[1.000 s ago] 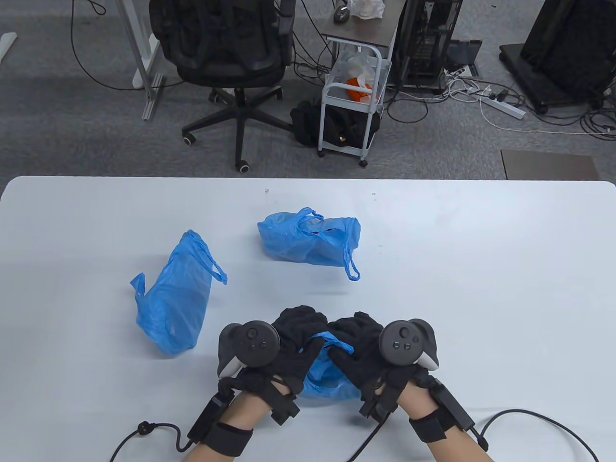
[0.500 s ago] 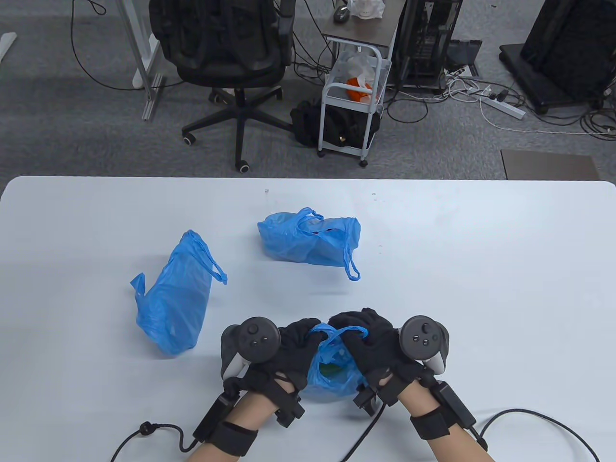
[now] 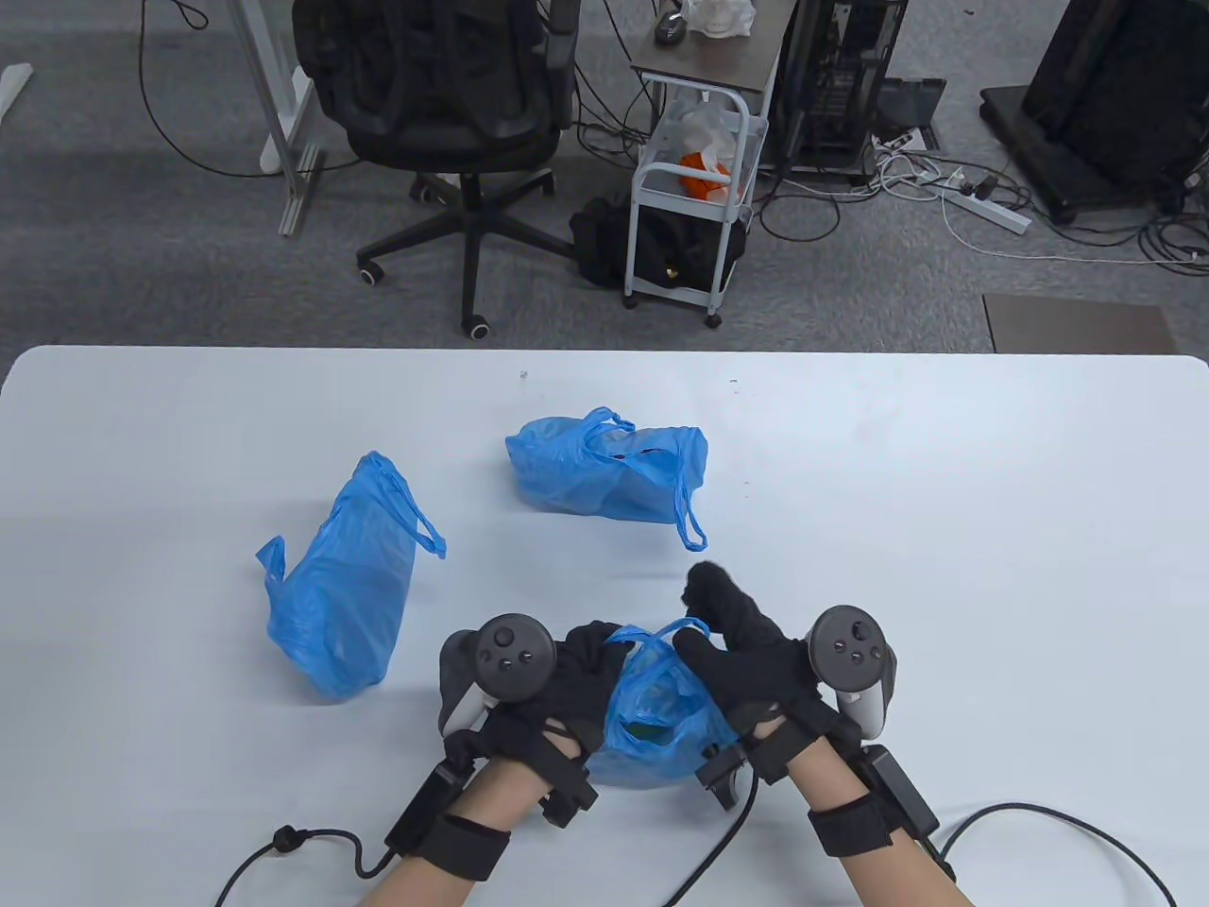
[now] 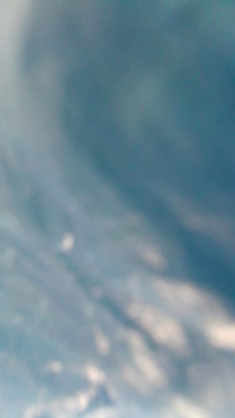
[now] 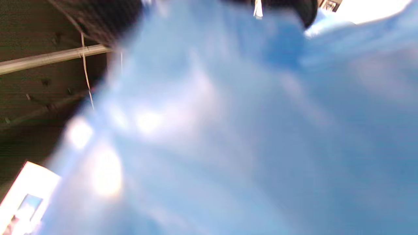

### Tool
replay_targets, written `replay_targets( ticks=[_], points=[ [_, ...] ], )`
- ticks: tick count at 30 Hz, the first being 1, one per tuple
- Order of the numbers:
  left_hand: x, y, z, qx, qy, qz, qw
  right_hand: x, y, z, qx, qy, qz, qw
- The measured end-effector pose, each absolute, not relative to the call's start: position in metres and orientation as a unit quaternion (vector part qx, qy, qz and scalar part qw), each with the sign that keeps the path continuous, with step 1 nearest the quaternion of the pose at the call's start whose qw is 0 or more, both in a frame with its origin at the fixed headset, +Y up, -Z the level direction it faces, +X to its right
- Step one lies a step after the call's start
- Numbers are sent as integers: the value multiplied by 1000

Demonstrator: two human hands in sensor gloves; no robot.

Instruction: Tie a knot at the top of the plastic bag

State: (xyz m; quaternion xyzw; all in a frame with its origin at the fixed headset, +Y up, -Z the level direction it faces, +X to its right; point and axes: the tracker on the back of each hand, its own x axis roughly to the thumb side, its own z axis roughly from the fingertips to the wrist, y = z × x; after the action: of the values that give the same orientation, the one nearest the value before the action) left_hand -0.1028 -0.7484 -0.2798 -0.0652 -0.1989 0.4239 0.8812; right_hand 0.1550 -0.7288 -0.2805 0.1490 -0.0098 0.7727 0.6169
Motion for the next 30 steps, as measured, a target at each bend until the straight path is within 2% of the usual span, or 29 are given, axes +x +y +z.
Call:
replay_targets(
  ticks=[4,8,9,11,13,20,25,30],
  points=[
    [-109,-755,-285,-74,-180,448,873,162,-704,-272,184,-85,760,617],
    [-111,-754,-286,-71,-178,455,870,145,-688,-257,261,-120,826,486],
    [-111,-753,-285,-70,-178,455,870,140,-689,-255,269,-112,842,453],
    [-110,-752,-283,-67,-185,458,867,126,-696,-253,280,-47,890,357],
    [-109,-749,-280,-62,-194,448,870,119,-704,-253,276,-21,910,308],
    [-101,-742,-274,-47,-224,408,884,114,-719,-261,269,-14,911,313],
    [-98,-735,-272,-16,-240,337,911,116,-726,-267,265,-3,906,330],
    [-97,-731,-270,2,-244,305,921,115,-730,-269,277,26,897,344]
  ],
)
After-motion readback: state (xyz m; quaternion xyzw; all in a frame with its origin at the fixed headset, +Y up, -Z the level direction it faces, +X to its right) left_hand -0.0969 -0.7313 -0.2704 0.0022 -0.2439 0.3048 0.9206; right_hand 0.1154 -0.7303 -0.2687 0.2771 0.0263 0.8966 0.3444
